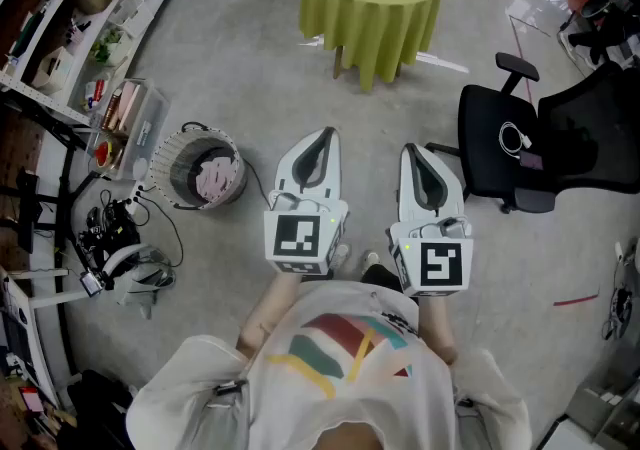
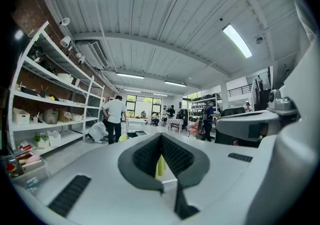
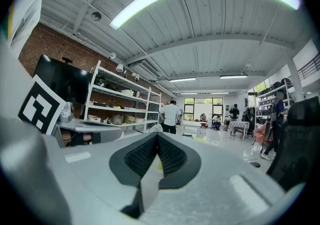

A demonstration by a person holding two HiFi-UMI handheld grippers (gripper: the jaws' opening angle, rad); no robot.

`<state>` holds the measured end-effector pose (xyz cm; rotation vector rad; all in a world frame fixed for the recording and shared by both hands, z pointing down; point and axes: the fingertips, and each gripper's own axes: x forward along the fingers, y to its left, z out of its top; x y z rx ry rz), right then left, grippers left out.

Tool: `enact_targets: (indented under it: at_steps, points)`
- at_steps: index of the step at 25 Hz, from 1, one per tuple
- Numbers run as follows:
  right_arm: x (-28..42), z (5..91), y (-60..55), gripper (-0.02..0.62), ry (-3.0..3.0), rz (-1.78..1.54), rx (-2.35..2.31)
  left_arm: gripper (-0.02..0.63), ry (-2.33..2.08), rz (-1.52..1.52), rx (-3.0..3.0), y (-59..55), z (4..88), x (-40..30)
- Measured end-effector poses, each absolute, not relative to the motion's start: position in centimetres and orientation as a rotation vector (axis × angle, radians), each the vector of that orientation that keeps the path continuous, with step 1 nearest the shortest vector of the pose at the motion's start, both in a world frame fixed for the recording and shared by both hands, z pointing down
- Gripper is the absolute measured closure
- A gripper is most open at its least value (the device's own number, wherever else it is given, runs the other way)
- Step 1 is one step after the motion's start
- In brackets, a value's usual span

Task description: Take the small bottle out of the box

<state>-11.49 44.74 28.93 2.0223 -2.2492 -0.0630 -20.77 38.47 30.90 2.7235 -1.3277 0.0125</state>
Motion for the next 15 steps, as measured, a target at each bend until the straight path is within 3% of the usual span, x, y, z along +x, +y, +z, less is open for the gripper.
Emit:
enact_targets:
  at_steps: [15]
  points:
    - [-8.9,27.5,43.2,0.592,-2.382,-0.131,1.941,0.591,-1.474,-0.058,2.732,37.9,28.5,-19.0]
